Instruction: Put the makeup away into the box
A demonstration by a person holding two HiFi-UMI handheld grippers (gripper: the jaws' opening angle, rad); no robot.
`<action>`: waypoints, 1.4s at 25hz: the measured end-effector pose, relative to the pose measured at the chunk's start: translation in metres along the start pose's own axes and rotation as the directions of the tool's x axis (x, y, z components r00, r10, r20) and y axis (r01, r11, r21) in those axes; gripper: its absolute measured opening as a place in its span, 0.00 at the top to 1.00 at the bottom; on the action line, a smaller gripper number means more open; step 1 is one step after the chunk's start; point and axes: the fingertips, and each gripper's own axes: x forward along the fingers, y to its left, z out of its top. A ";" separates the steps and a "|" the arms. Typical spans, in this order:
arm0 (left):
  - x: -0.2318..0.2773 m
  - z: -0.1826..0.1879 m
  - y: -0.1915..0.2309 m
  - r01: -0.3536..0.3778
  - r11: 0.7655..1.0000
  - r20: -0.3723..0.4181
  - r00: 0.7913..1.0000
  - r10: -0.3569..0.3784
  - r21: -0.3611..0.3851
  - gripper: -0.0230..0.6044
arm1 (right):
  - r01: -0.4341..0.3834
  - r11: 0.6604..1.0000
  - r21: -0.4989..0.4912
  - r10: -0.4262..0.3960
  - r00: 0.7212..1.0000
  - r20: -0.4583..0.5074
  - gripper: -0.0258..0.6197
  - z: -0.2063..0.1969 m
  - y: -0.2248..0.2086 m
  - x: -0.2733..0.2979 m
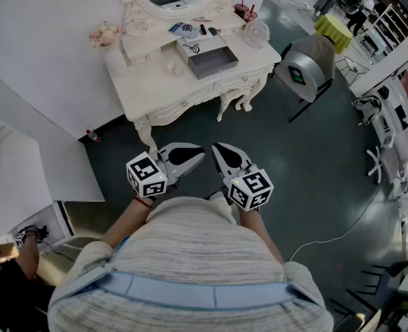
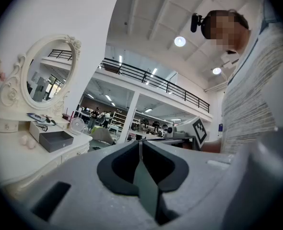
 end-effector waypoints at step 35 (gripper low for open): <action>0.071 0.000 0.085 -0.182 0.978 0.003 0.983 0.183 -0.104 0.94 | -0.085 0.994 0.075 0.087 0.996 -0.031 0.94 0.013 -0.105 0.024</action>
